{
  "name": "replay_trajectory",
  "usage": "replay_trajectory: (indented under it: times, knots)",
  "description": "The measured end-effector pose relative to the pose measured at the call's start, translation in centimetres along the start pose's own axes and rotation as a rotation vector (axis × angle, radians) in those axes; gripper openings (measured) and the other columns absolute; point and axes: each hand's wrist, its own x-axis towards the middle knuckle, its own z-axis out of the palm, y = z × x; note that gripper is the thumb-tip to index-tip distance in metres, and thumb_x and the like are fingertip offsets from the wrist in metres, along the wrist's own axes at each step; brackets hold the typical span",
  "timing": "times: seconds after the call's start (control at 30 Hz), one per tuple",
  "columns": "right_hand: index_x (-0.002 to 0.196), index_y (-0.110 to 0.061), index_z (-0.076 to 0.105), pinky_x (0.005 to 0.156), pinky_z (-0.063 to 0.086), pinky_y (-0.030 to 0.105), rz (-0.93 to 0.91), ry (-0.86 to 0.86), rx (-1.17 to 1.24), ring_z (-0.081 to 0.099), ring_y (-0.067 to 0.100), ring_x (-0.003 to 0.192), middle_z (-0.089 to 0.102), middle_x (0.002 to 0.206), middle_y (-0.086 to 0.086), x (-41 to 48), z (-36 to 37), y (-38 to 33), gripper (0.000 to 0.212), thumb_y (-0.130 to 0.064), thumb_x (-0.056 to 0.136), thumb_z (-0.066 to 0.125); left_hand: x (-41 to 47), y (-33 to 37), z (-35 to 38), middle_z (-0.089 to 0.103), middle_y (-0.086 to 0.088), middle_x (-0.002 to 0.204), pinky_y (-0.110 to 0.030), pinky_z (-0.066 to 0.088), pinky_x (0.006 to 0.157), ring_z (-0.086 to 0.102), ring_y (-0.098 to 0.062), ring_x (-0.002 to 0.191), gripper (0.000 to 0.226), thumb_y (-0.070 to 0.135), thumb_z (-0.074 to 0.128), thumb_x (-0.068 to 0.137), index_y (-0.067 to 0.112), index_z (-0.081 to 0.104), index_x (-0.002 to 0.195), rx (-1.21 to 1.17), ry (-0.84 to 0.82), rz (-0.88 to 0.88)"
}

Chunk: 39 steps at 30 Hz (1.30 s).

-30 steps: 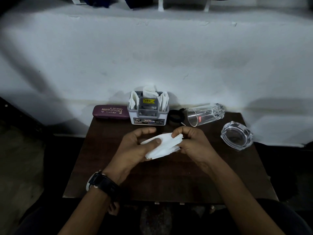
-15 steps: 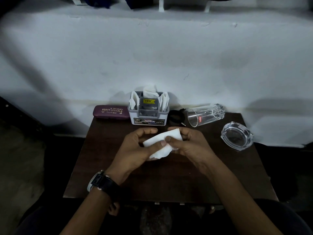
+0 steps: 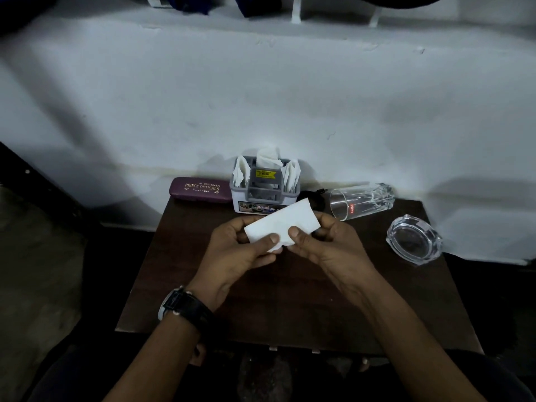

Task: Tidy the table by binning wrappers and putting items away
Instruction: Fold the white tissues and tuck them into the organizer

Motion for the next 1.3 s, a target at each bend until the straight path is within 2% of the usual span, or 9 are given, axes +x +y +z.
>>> replay_trajectory:
  times: [0.13,0.2,0.4,0.5,0.57,0.73,1.0,1.2,1.3]
  knots:
    - [0.11,-0.001,0.071,0.075,0.062,0.027,0.005,0.039,0.143,0.076,0.021,0.093,0.078,0.102,0.012,-0.1,0.7,0.2,0.021,0.0,0.089,0.07,-0.1,0.3,0.0,0.08,-0.013,0.102,-0.027,0.062,0.064,0.079,-0.027,0.084,0.038,-0.001,0.079,0.084,0.008,0.068,0.119,-0.091,-0.008,-0.019]
    - [0.109,-0.003,0.073,0.075,0.062,0.028,-0.031,0.038,0.086,0.076,0.022,0.094,0.078,0.104,0.013,0.0,0.9,0.0,0.02,-0.002,0.089,0.071,-0.2,0.4,0.0,0.08,-0.011,0.102,-0.027,0.062,0.065,0.079,-0.026,0.085,0.036,0.004,0.079,0.085,0.01,0.068,0.118,-0.086,-0.013,-0.024]
    - [0.097,-0.017,0.074,0.065,0.058,0.021,-0.345,0.069,-0.48,0.073,0.006,0.072,0.079,0.084,-0.005,4.0,1.2,-4.7,0.016,-0.004,0.088,0.075,0.5,0.1,-0.7,0.079,-0.009,0.098,-0.027,0.063,0.066,0.078,-0.017,0.075,0.024,0.009,0.077,0.089,0.015,0.065,0.108,0.029,0.112,-0.022]
    - [0.096,-0.024,0.074,0.077,0.062,0.034,-0.461,0.04,-0.733,0.076,0.008,0.082,0.078,0.09,-0.005,6.6,2.0,-6.6,0.017,-0.011,0.087,0.078,0.8,-0.2,-1.2,0.079,-0.008,0.098,-0.03,0.063,0.071,0.079,-0.02,0.082,0.024,0.008,0.076,0.089,0.014,0.064,0.109,0.053,0.141,-0.016]
    - [0.094,-0.031,0.074,0.08,0.061,0.035,-0.532,0.013,-0.896,0.075,0.009,0.084,0.078,0.09,-0.005,7.9,2.8,-7.1,0.015,-0.019,0.087,0.078,1.0,-0.4,-1.2,0.078,-0.007,0.095,-0.031,0.063,0.073,0.079,-0.021,0.085,0.022,0.011,0.078,0.089,0.014,0.066,0.107,0.061,0.162,0.001]
    - [0.099,-0.026,0.075,0.07,0.043,0.008,-0.566,-0.085,-1.16,0.063,-0.004,0.076,0.07,0.082,-0.012,10.0,4.2,-7.4,0.011,-0.023,0.088,0.077,1.6,-0.4,-1.5,0.079,-0.002,0.092,-0.042,0.063,0.087,0.078,-0.024,0.092,0.018,0.021,0.082,0.085,0.02,0.07,0.098,0.085,0.245,0.051]
    - [0.097,-0.02,0.075,0.085,0.054,0.04,-0.527,-0.142,-1.224,0.068,0.02,0.088,0.073,0.087,0.0,10.6,4.8,-5.9,0.01,-0.022,0.087,0.077,1.2,0.3,-1.8,0.078,-0.001,0.096,-0.034,0.062,0.078,0.077,-0.024,0.093,0.013,0.021,0.077,0.09,0.02,0.07,0.101,0.035,0.248,0.046]
    - [0.104,-0.032,0.075,0.098,0.044,0.044,-0.499,-0.094,-1.319,0.067,0.019,0.095,0.073,0.086,-0.006,10.7,4.6,-5.3,0.015,-0.03,0.089,0.074,1.2,0.6,-1.7,0.079,-0.002,0.099,-0.024,0.059,0.066,0.077,-0.018,0.084,0.016,0.023,0.078,0.09,0.02,0.07,0.103,0.033,0.244,0.035]
    - [0.111,-0.034,0.071,0.091,0.028,0.036,-0.516,-0.131,-1.474,0.061,0.021,0.105,0.061,0.082,-0.012,10.7,4.6,-5.0,0.021,-0.032,0.09,0.071,1.1,0.6,-1.5,0.08,-0.002,0.1,-0.025,0.059,0.067,0.078,-0.023,0.09,0.016,0.023,0.077,0.091,0.019,0.07,0.105,0.032,0.242,0.03]
